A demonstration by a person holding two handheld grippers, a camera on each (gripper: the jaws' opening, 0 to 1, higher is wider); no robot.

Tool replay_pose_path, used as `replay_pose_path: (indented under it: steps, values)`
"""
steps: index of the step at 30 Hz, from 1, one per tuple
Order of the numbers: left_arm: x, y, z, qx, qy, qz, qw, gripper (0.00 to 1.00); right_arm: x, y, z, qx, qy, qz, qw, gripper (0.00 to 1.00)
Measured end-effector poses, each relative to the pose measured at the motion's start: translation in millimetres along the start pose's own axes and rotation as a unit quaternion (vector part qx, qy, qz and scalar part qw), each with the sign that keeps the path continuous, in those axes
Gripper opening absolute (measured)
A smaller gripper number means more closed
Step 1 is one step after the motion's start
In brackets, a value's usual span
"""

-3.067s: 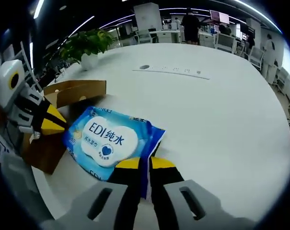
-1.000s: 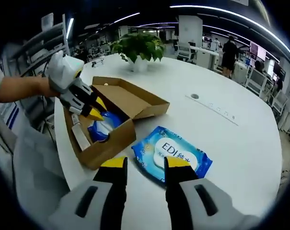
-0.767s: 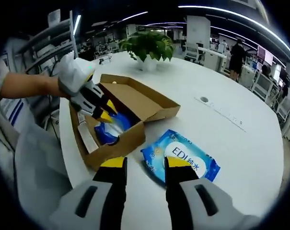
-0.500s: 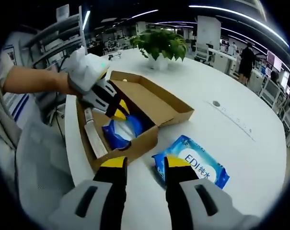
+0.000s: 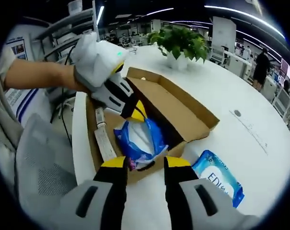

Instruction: Operate the shoe box by opening the lid, removing the specified soft item, and placing it in the target area until the item is outside and the box remains undamaged.

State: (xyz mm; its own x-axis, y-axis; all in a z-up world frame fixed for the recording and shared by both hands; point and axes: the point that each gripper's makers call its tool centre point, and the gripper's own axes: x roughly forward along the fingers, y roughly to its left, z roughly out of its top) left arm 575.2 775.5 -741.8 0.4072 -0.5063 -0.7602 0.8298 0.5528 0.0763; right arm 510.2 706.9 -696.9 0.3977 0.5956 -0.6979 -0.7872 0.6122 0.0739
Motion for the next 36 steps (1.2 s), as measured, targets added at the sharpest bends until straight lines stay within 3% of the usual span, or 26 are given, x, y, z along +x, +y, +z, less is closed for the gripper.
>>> replay_pose_path:
  steps: [7,21,36]
  values:
    - [-6,0.0,2.8,-0.007,-0.008,0.001,0.9999,0.0,23,12,4.6,-0.023,0.008,0.018,0.9995,0.26]
    - [-9,-0.1,4.4,-0.022,-0.01,0.003,0.9997,0.0,65,25,-5.3,-0.074,0.049,0.035,0.9955,0.17]
    - [-11,-0.8,6.3,-0.027,-0.012,0.003,0.9996,0.0,75,26,-9.2,-0.129,0.061,0.035,0.9892,0.0]
